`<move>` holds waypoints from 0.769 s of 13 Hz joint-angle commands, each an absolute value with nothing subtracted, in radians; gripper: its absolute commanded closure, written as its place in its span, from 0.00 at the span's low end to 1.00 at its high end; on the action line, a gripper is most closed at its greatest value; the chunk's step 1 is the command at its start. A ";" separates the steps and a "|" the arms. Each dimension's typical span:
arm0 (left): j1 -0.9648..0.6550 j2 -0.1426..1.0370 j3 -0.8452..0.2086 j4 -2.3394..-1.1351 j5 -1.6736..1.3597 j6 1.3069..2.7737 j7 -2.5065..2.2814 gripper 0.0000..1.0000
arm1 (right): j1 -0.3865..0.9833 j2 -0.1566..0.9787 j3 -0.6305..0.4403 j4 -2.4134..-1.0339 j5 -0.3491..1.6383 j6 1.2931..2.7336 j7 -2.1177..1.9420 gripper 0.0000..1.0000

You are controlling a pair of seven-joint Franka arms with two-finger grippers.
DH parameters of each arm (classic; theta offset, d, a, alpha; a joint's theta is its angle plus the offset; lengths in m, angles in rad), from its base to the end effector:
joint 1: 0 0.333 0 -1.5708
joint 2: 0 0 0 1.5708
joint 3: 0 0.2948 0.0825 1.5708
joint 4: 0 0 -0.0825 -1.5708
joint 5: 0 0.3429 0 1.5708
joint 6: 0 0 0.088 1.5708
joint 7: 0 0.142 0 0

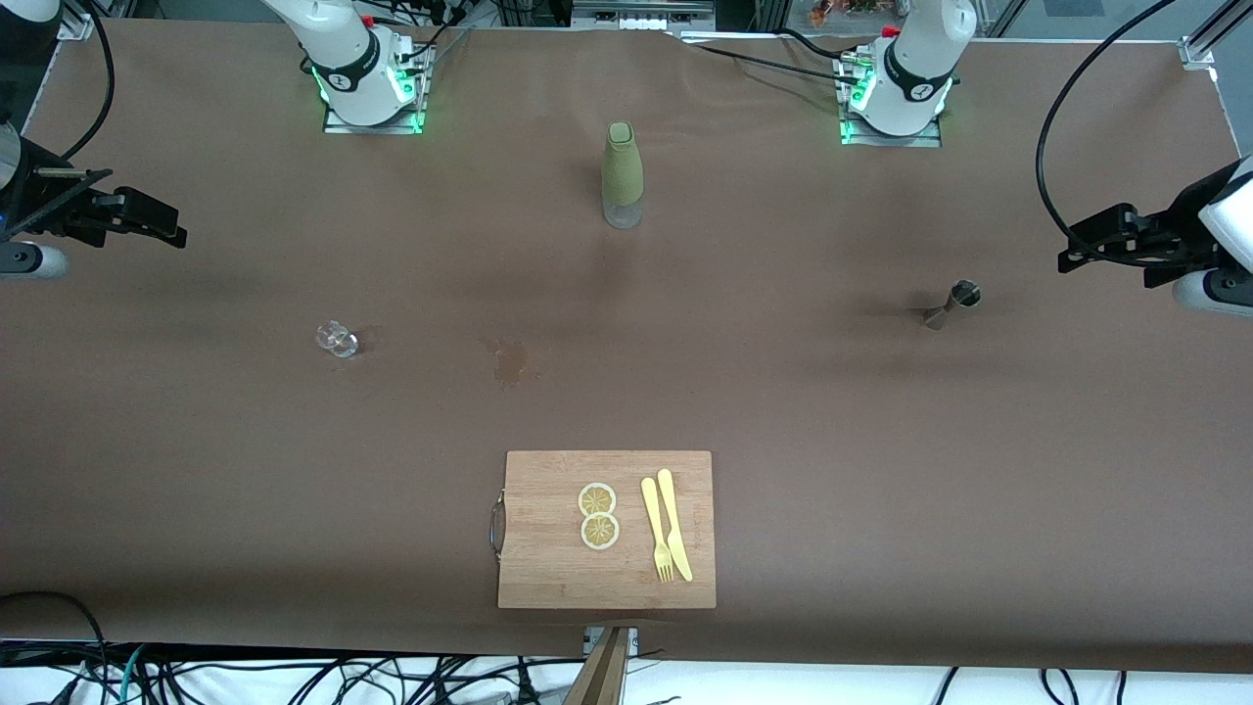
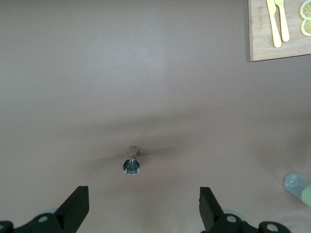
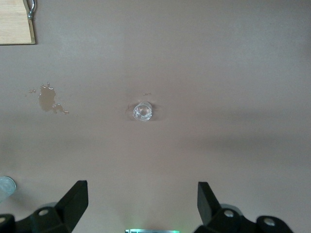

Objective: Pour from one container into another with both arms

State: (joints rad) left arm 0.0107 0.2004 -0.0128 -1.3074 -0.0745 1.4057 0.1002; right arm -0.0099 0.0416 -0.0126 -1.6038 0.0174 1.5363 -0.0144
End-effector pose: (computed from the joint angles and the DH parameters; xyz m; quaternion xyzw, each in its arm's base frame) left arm 0.5496 -0.0119 0.5596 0.9964 -0.0552 -0.0490 0.0407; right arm 0.5147 -0.0089 0.5301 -0.9985 0.0042 0.0544 0.0094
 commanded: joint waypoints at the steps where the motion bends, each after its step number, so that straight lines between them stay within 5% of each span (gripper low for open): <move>1: 0.002 0.213 -0.005 -1.278 -0.043 1.391 0.089 0.00 | -0.015 0.043 -0.012 -1.586 0.025 1.517 -0.031 0.00; 6: 0.043 0.218 0.026 -1.295 -0.058 1.393 0.300 0.00 | -0.015 0.043 -0.012 -1.586 0.028 1.514 -0.031 0.00; 10: 0.044 0.227 0.149 -1.304 -0.158 1.391 0.556 0.00 | -0.015 0.043 -0.012 -1.586 0.028 1.516 -0.029 0.00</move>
